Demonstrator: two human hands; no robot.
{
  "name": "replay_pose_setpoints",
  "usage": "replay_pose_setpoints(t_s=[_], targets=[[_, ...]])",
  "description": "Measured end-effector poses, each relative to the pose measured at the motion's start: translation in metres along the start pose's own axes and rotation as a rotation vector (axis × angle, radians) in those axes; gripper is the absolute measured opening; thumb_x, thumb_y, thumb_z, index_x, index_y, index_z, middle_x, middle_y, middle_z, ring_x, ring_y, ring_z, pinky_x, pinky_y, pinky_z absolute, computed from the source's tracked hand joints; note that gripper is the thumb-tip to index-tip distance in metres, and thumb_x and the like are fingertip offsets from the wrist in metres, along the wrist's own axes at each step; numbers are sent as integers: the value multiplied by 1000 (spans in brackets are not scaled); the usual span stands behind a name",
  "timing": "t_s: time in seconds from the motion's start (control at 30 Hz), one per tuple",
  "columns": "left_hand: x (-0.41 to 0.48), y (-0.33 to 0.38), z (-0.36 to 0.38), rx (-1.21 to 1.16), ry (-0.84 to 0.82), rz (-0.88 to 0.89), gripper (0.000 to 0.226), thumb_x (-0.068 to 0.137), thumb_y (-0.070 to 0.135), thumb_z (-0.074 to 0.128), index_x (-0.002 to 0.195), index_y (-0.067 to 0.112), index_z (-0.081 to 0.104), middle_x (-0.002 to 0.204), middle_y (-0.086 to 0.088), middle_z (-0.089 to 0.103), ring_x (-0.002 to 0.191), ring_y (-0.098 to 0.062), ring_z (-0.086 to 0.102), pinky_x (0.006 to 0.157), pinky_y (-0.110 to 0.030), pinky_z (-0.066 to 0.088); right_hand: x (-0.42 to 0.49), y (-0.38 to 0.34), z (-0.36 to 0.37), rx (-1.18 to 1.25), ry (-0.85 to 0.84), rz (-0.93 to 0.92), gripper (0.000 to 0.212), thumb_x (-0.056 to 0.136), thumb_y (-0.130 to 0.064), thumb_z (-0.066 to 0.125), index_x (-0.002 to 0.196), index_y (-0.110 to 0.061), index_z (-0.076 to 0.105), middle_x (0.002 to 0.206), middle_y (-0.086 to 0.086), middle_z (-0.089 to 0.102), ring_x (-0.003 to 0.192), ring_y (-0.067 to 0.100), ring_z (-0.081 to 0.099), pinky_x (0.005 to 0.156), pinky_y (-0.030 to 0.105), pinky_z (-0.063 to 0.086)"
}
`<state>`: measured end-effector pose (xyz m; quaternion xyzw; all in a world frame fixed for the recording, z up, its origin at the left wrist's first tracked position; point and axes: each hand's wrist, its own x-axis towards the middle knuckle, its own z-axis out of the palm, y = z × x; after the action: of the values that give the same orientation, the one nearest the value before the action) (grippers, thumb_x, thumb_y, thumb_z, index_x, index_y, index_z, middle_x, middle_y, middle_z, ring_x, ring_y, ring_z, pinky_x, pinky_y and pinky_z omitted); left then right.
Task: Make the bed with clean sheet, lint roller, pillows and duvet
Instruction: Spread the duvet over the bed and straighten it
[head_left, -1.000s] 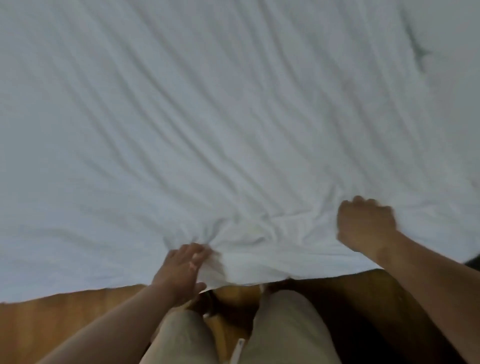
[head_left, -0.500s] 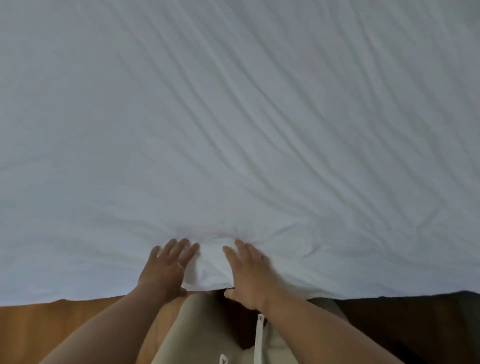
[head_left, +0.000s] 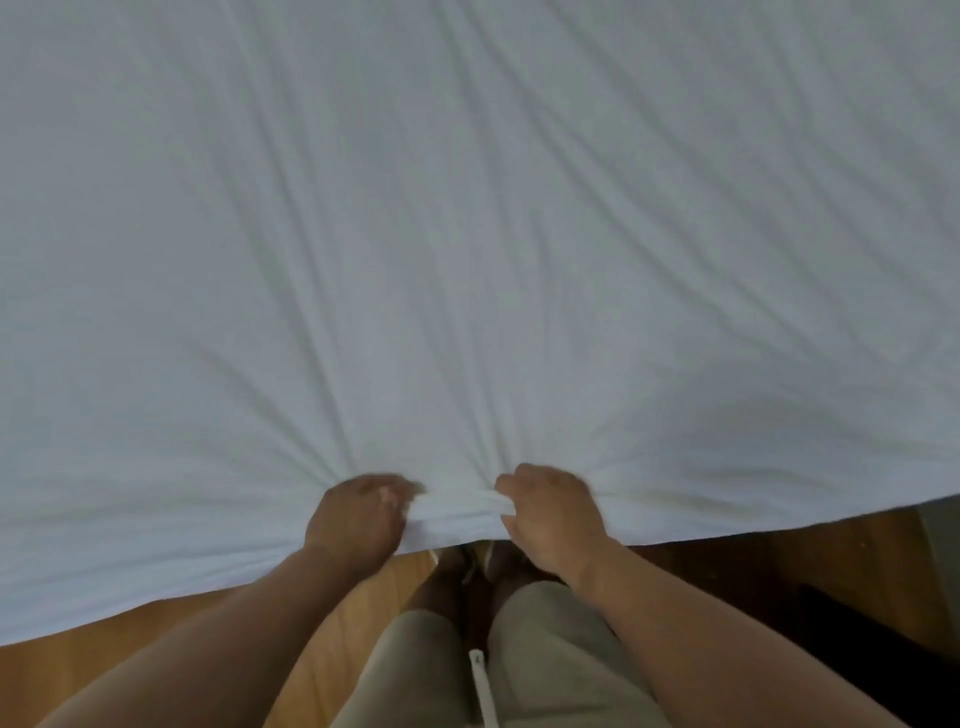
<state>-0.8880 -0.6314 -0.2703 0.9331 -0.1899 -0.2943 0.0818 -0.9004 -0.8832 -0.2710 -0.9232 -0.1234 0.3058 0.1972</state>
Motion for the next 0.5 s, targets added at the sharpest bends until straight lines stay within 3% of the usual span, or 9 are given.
replay_pose_setpoints(t_s=[0.1,0.17,0.2,0.23,0.3,0.33,0.4,0.5], targets=[[-29,17,19,-1,-91,13,28,75,27,63,97,35,77,88,11,75,71,-13,72,55,-27,58,-19,2,24,-54,-52,3,26,58,-24,82,76,-29,63,68,-8,53,58,14,54,53,24,27],[-28,22,19,-48,-109,-8,34,69,17,78,97,36,77,88,12,75,70,-10,71,53,-26,58,-18,6,28,-78,-24,16,32,52,-21,84,74,-29,62,67,-10,52,57,12,53,51,23,27],[-27,21,16,-39,-113,-28,39,67,17,82,101,36,76,95,12,75,77,-10,72,60,-27,60,-17,7,27,-83,-31,18,34,52,-20,84,75,-29,62,69,-10,52,58,12,53,52,23,27],[-28,18,12,-32,-132,-41,43,74,18,79,113,35,73,112,11,72,95,-11,71,76,-29,60,-16,4,24,-81,-73,36,34,55,-19,83,81,-29,63,74,-9,54,63,13,55,54,23,29],[-40,4,12,-38,-235,-13,49,91,23,57,139,31,56,143,6,53,129,-17,53,106,-32,43,-16,-6,23,-80,-134,62,35,74,-16,72,106,-24,62,97,-3,58,85,18,57,65,26,35],[-50,-7,12,-38,-233,12,52,90,27,54,142,30,51,146,3,50,132,-21,51,108,-35,41,-16,-13,23,-74,-185,85,37,82,-18,64,118,-22,57,107,0,56,95,19,55,70,28,36],[-74,-44,7,-5,-187,1,63,75,45,59,136,31,53,135,0,57,119,-24,60,94,-38,51,-13,-40,17,-49,-206,118,47,87,-31,59,132,-22,48,121,1,52,107,21,52,80,31,42],[-110,-123,-10,77,-174,-127,97,50,72,74,134,30,51,132,-2,55,118,-29,57,89,-43,53,7,-107,12,60,-178,0,67,87,-39,60,147,-26,33,141,0,40,125,23,44,100,37,45]])
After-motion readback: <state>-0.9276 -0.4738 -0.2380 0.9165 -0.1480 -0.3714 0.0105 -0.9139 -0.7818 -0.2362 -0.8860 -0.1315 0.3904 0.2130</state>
